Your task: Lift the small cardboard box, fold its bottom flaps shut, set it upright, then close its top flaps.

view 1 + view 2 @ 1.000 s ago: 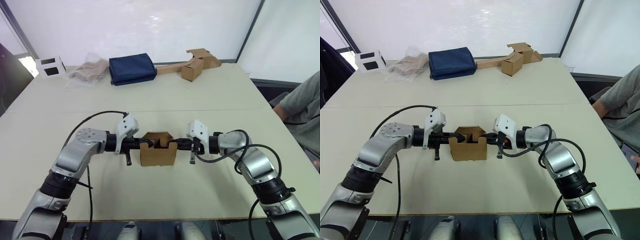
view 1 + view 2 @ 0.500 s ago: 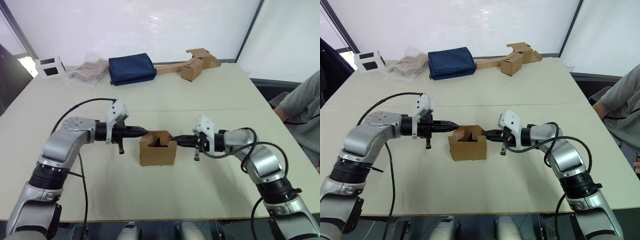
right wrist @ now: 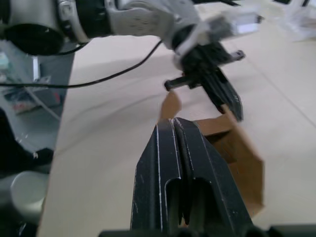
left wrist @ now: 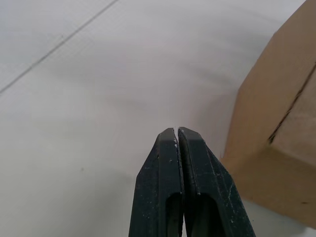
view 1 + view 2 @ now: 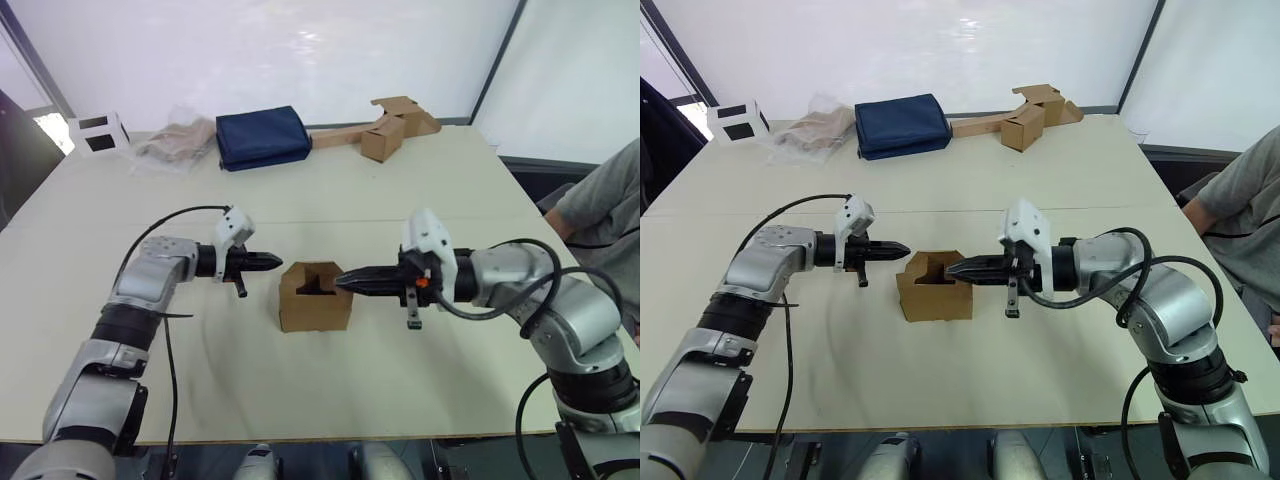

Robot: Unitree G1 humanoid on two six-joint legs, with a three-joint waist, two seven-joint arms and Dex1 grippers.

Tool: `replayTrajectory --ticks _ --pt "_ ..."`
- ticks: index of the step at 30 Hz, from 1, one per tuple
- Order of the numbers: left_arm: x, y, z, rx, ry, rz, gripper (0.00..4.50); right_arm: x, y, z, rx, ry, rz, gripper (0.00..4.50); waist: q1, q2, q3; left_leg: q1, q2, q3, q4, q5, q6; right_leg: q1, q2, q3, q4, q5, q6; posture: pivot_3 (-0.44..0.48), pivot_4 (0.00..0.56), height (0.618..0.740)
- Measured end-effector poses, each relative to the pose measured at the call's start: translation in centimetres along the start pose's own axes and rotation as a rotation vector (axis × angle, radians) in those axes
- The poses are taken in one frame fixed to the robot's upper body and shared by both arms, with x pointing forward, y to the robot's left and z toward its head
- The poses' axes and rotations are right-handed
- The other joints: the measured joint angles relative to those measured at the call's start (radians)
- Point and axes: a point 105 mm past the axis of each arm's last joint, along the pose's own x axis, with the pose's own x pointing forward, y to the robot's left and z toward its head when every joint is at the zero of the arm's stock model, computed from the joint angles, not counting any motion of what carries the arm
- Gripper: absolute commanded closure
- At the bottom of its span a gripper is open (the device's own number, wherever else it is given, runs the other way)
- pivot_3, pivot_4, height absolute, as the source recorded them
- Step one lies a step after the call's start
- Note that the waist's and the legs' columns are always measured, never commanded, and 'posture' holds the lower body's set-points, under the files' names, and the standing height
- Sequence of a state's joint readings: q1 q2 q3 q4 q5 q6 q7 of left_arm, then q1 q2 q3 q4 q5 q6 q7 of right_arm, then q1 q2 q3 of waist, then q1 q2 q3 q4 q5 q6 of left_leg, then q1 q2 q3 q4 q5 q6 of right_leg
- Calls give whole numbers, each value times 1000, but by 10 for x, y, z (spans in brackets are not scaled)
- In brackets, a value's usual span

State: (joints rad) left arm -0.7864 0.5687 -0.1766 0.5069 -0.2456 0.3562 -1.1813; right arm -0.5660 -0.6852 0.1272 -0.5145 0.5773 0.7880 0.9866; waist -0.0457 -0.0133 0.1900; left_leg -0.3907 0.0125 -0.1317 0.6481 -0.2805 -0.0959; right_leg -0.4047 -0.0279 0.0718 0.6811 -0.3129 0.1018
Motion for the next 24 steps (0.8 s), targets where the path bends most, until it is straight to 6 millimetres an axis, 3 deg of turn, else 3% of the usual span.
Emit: replayTrajectory --ticks 3,6,14,24 --pt "10 -5 -7 -35 -4 -43 4438 18 8 -20 -57 89 29 4500 0 0 0 0 0 0 0 0 0 -1 0 0 0 0 0 0 150 740" --pt "10 -6 -8 -30 5 -52 4438 23 3 -29 -91 121 1 4500 -1 0 0 0 0 0 0 0 0 -1 0 0 0 0 0 0 150 740" --pt "11 -9 -4 -27 -2 -70 4438 31 -8 -34 -118 94 -42 4500 0 0 0 0 0 0 0 0 0 -1 0 0 0 0 0 0 150 740" --pt "14 -16 -4 -15 -11 -83 4438 47 -8 -47 -90 102 -25 4500 -1 0 0 0 0 0 0 0 0 -1 0 0 0 0 0 0 150 740"
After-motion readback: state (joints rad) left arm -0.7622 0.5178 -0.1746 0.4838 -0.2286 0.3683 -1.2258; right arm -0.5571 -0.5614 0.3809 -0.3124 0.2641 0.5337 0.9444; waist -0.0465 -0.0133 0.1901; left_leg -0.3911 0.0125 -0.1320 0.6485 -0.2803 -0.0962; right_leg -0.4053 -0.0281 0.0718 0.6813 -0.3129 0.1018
